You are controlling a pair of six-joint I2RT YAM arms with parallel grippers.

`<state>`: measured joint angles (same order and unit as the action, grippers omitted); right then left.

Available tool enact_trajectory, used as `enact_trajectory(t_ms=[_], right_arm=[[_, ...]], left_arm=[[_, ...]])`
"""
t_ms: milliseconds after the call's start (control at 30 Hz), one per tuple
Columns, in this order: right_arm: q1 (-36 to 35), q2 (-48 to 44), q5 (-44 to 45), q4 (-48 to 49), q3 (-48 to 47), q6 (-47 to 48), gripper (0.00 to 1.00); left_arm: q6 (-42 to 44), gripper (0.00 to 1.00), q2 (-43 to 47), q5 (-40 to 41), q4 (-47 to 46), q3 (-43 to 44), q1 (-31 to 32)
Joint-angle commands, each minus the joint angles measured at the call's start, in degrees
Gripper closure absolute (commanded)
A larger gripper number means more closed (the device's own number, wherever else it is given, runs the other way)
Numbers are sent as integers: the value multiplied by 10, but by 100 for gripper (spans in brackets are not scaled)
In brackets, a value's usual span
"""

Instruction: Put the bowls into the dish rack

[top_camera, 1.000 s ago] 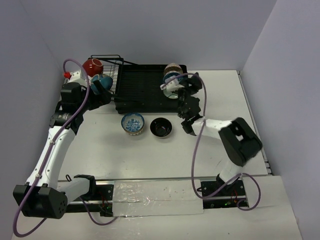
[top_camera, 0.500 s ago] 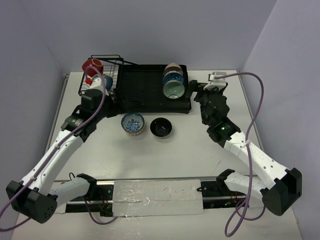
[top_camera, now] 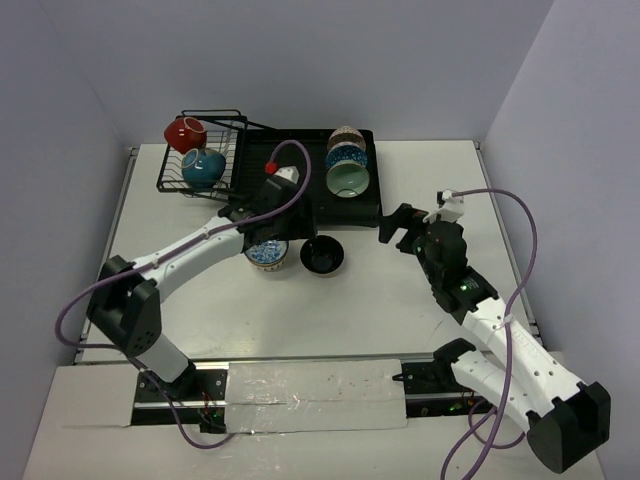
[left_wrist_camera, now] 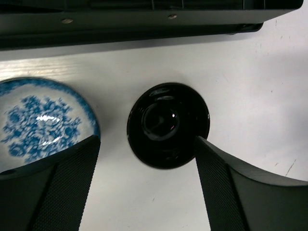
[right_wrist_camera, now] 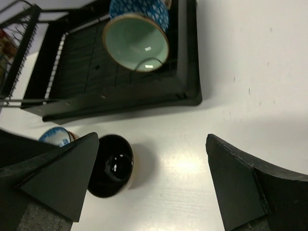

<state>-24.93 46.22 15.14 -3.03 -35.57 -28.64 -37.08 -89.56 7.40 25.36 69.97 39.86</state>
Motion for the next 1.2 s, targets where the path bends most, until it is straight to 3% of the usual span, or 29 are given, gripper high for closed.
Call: enact_trajectory(t_ms=[0,233,667,900,1167], right_arm=[[14,-18,-28,-1,16,-27,0],[38,-30,-39,1,31,-21,0],[44,-18,-58,12,40,-16,0],[47,-14,-54,7,40,-15,1],[49,-13,-56,7,38,-16,1]], left_arm=[[15,18,-40,-16,4,57,8],[21,28,-127,-20,33,95,17],[53,36,-191,-2,58,121,15],[68,54,-203,-12,58,127,15],[104,87,-164,13,51,130,17]])
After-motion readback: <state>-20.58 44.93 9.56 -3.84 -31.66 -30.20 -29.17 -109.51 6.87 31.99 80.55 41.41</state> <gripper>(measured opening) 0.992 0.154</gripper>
